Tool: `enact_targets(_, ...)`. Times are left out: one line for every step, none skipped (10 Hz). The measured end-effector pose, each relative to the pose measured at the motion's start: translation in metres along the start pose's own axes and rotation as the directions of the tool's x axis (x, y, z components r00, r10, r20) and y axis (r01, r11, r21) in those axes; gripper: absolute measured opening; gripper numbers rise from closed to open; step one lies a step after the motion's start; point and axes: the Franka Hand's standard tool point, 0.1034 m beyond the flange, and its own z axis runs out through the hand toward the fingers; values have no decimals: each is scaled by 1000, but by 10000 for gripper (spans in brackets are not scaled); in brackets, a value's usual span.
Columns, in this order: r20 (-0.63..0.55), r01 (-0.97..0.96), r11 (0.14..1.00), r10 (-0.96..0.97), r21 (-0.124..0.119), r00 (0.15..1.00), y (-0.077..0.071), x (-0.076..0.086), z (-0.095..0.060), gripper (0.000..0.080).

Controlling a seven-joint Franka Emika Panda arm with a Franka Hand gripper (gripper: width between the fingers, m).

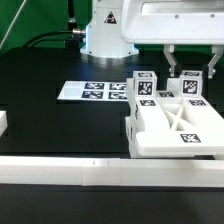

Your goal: Assemble chair

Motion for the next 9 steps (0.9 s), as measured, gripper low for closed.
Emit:
enact_targets(0, -64, 998, 64, 1, 998, 0, 0, 0, 281)
enact_targets(0, -110, 994, 110, 1, 994, 0, 0, 0, 281)
enact_targets(1, -155, 988, 155, 2, 988, 0, 0, 0, 281)
enact_targets(3, -220, 975, 220, 4, 975, -1, 0, 0, 281)
enact_targets(7, -275, 961, 275, 8, 961, -1, 0, 0, 281)
enact_targets(13, -350, 937, 350, 12, 937, -2, -1, 0, 281)
enact_targets(15, -394, 919, 394, 14, 919, -2, -1, 0, 281)
enact_targets(20, -445, 895, 445, 16, 895, -3, -1, 0, 281)
enact_targets(27, -510, 860, 509, 19, 860, -3, -2, 0, 281)
